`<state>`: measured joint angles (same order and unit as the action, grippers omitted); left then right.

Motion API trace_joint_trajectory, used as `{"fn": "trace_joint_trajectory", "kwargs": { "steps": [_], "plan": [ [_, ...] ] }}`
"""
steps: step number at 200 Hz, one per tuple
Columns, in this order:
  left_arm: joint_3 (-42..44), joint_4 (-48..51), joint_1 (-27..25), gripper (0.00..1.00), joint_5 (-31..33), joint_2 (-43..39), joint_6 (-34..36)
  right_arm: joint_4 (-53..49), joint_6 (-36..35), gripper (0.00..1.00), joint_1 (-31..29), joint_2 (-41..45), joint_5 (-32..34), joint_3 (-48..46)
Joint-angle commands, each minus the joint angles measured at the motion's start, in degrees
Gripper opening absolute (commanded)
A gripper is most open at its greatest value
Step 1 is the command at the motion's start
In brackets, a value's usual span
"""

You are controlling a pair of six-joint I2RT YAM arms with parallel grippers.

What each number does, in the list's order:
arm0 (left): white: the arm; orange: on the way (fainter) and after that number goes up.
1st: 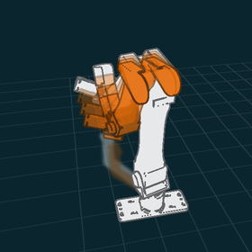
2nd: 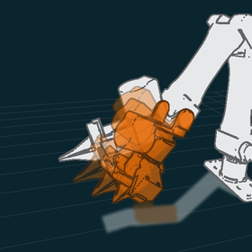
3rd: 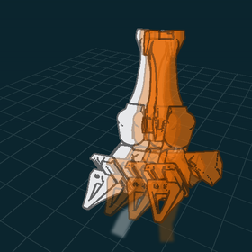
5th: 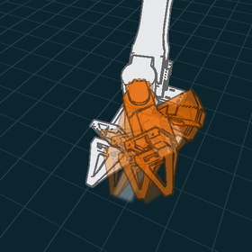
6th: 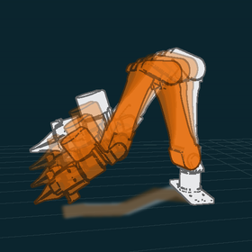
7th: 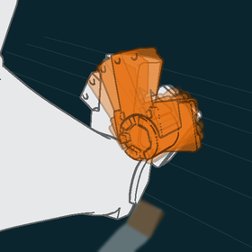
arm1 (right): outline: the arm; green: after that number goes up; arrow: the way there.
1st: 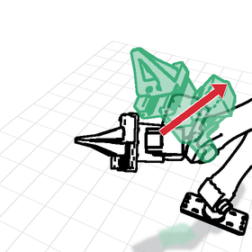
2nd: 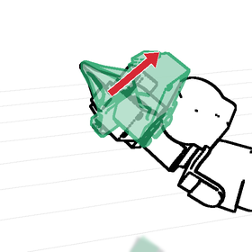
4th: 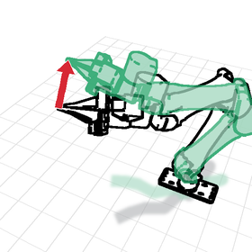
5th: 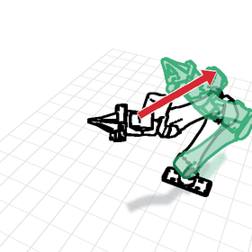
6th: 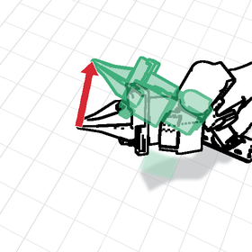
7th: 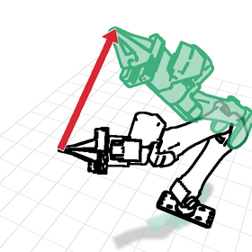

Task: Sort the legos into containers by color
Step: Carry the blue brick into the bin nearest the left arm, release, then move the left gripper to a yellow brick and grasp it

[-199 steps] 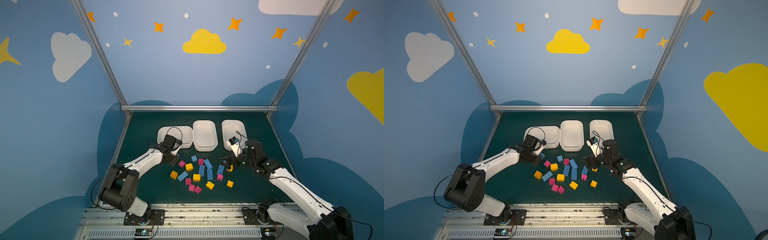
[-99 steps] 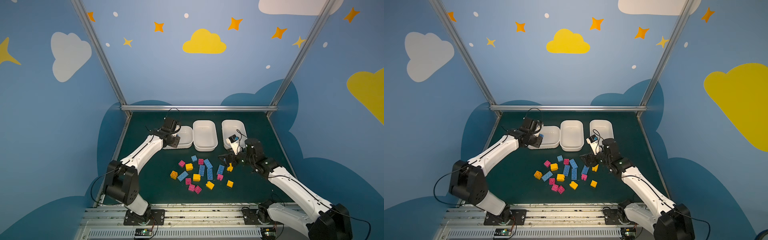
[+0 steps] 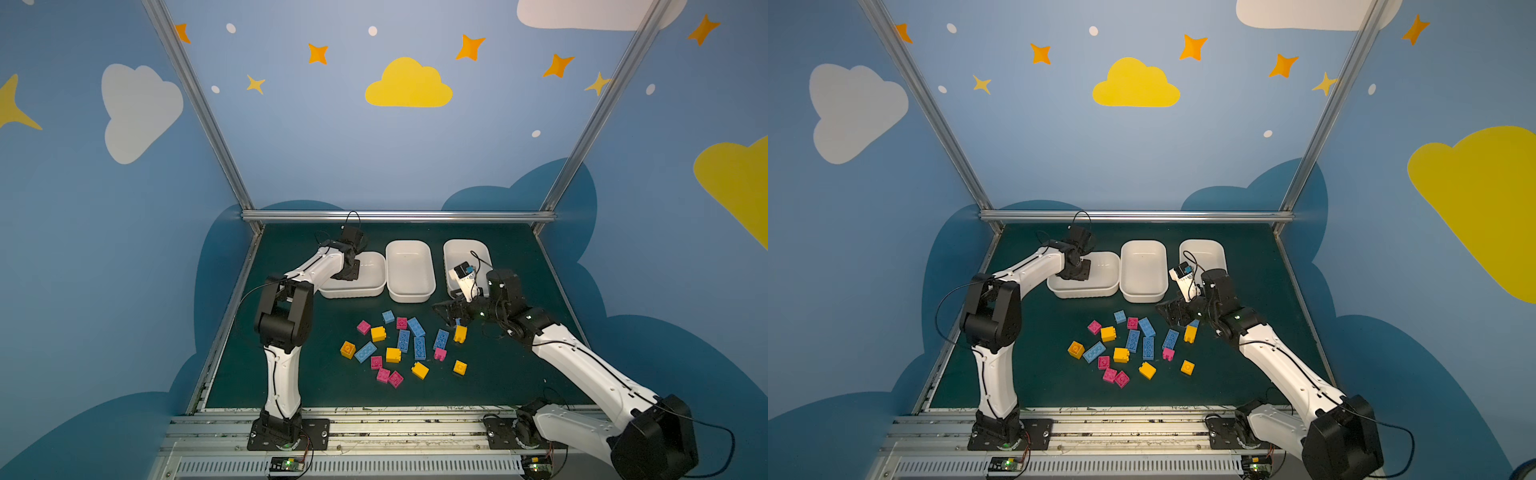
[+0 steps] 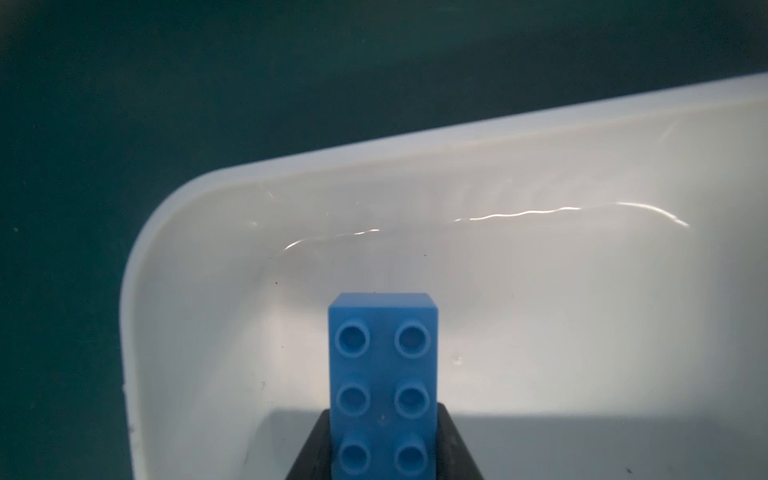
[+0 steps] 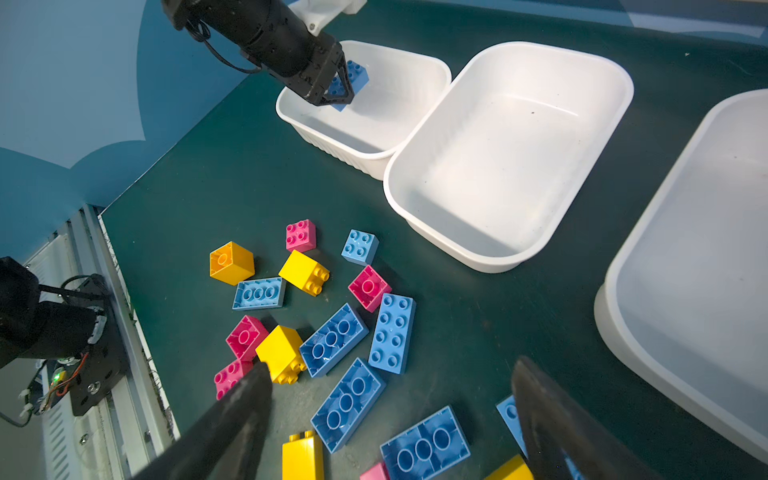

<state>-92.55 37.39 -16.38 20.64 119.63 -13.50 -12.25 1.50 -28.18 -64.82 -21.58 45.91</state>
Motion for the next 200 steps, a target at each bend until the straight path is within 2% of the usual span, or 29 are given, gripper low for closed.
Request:
{"fn": "trace_joint_trajectory", "kwargs": {
  "steps": [1,11,43,63,98,119,184,200],
  "plan": [
    [-1.5,3.0,1.3,0.32,0.2,1.9,-3.7,0.3,-0.5,0.89,0.2,-0.9,-0.7,1.5],
    [-1.6,3.3,1.3,0.35,-0.1,2.3,-3.6,0.0,-0.6,0.89,0.2,-1.0,-0.5,1.6],
    [-1.5,5.0,1.3,0.58,-0.8,0.6,-3.4,-0.7,-1.0,0.89,0.4,-0.7,-0.3,1.7],
    [-1.7,7.5,1.2,0.65,-2.3,-1.9,-2.8,-1.1,-0.9,0.89,0.7,-0.3,-1.1,1.9],
    [0.4,12.8,-0.6,0.73,-5.1,-10.1,-1.9,-2.6,-1.0,0.89,0.9,0.7,-3.2,2.0],
    [4.5,15.6,-1.8,0.75,-9.4,-15.9,-1.4,-3.7,-1.4,0.89,1.0,1.4,-3.7,1.9],
    [24.2,21.1,-7.3,0.88,-17.3,-33.1,-2.5,-6.5,-2.5,0.89,1.0,3.0,-5.0,1.3],
    [29.1,20.8,-8.5,0.88,-18.5,-36.5,-3.5,-6.9,-2.6,0.89,1.0,3.5,-5.0,0.8]
  ]
}}
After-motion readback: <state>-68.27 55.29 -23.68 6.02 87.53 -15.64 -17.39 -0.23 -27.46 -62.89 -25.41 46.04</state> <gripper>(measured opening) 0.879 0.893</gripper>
